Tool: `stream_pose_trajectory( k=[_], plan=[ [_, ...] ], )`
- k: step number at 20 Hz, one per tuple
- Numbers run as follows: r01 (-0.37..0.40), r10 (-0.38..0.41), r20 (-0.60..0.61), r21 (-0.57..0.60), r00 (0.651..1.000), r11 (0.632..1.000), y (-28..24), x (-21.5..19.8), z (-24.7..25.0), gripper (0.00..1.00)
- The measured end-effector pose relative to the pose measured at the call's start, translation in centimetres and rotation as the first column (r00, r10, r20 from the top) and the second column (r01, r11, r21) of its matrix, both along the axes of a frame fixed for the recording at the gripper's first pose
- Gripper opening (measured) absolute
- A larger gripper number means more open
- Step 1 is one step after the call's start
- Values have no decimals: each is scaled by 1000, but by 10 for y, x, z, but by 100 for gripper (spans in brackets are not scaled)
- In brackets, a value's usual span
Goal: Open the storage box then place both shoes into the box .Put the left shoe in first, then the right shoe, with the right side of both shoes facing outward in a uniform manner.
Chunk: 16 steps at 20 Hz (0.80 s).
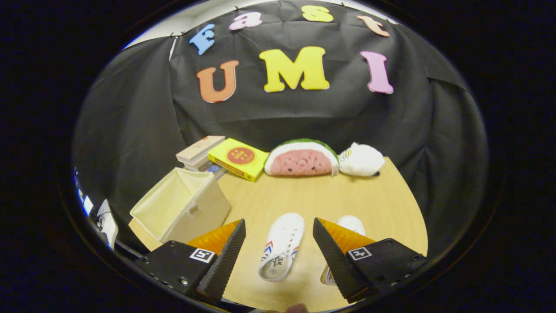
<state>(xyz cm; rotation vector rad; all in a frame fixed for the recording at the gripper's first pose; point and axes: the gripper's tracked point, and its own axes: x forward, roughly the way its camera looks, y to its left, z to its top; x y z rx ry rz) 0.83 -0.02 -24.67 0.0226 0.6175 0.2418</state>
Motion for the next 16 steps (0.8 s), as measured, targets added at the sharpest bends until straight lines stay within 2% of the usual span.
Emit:
stream_pose_trajectory(
  k=[6, 12, 16],
  plan=[
    [9, -14, -201, -28, 980, 1000, -19, 5, -100, 94],
    [31, -38, -241, -34, 970, 999, -14, 13, -145, 92],
    [47, -47, -286, -7, 957, 999, -12, 22, -159, 54]
  ],
)
